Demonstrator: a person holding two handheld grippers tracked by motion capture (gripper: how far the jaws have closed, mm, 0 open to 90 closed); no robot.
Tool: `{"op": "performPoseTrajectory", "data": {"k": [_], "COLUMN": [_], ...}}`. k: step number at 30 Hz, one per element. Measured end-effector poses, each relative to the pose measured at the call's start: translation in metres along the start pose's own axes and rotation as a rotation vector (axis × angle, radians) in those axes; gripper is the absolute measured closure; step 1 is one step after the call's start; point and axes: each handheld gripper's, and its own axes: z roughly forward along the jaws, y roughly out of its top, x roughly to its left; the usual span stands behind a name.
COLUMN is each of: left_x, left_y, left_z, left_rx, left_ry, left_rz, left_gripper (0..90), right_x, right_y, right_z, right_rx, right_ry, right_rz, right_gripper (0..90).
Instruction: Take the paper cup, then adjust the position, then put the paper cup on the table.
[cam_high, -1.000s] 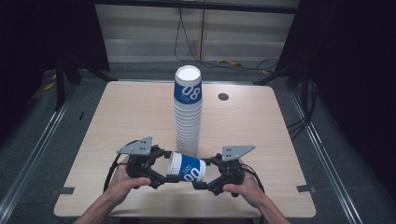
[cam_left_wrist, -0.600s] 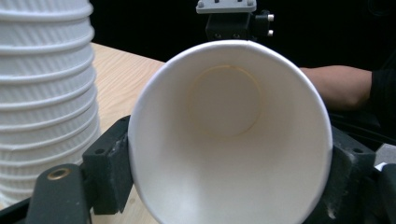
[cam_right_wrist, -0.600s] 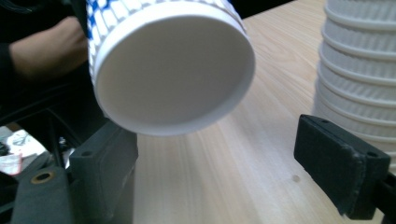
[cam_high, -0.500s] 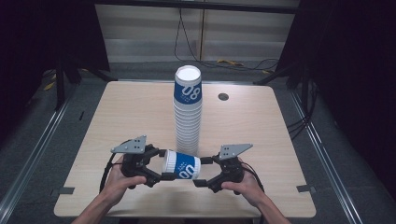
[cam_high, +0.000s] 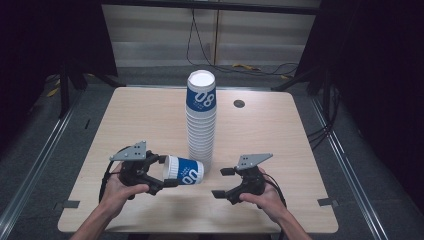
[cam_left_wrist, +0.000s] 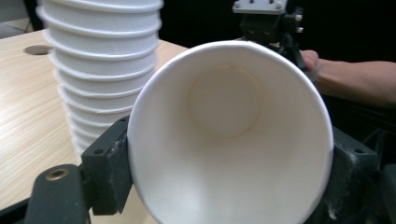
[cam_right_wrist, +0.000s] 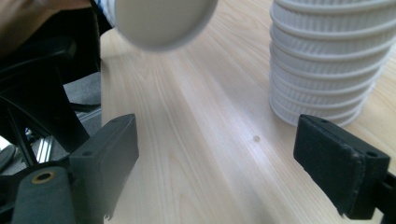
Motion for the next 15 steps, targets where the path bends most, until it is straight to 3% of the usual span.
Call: {"op": "performPoseTrajectory", "data": {"k": [5, 9, 15], "left_x": [0.005, 0.009, 0.017], "left_y": [0.0, -0.002, -0.001], "left_z": [-0.004, -0.005, -0.012], "left_rx": [0.055, 0.077, 0.106], "left_ry": [0.037, 0.085, 0.114], "left_rz": [0.002, -0.005, -0.014], "left_gripper": [19.4, 19.4, 19.3], "right_x": [-0.001, -0.004, -0.006], "right_y": [0.0, 0.0, 0.0], "right_z": [-0.004, -0.005, -0.004], "right_rx": [-0.008, -0.015, -0.017], "right_ry": [-0.037, -0.047, -0.065], "right_rz": [0.007, 0.019, 0.023], "right_gripper": [14.3, 14.3, 14.3]}}
